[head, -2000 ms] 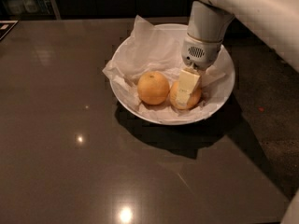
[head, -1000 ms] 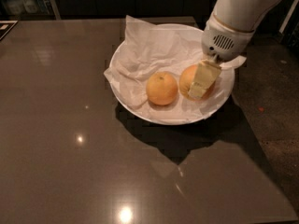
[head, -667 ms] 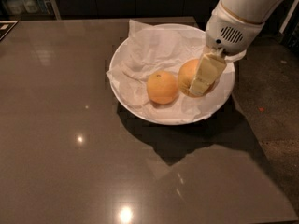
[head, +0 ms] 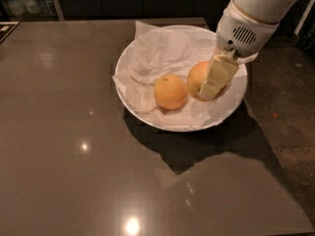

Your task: Pick orange from white bowl

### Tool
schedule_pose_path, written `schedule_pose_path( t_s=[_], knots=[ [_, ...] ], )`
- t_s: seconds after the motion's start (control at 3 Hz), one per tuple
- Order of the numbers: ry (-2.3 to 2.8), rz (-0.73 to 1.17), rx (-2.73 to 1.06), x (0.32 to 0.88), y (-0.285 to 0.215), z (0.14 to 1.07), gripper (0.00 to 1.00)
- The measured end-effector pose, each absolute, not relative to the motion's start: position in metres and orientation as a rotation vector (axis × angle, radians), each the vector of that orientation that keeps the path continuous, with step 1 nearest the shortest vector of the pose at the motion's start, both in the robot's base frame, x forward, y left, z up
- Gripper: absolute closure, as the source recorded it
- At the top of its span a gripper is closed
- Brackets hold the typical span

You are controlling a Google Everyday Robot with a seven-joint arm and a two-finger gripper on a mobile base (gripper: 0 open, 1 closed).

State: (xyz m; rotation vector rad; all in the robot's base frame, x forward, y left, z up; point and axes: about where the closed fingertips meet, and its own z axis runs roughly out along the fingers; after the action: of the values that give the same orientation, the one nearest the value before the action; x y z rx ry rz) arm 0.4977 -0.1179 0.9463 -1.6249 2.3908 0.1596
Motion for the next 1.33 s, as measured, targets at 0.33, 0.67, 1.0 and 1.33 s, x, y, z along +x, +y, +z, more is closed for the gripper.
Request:
schedule_pose_path(
  t_s=[0.33,0.67,1.0,1.33],
  knots=[
    [2.364,0.207,-1.636,0.5010,-0.1209,0.9514,1.00],
    [2.353,0.219,-1.658,0.5070,-0.1276,0.9519,1.00],
    [2.352,0.219,-1.659,0.5075,-0.1279,0.9521,0.82],
    [2.352,0.219,-1.659,0.5075,-0.1279,0.9521,0.59]
  ],
)
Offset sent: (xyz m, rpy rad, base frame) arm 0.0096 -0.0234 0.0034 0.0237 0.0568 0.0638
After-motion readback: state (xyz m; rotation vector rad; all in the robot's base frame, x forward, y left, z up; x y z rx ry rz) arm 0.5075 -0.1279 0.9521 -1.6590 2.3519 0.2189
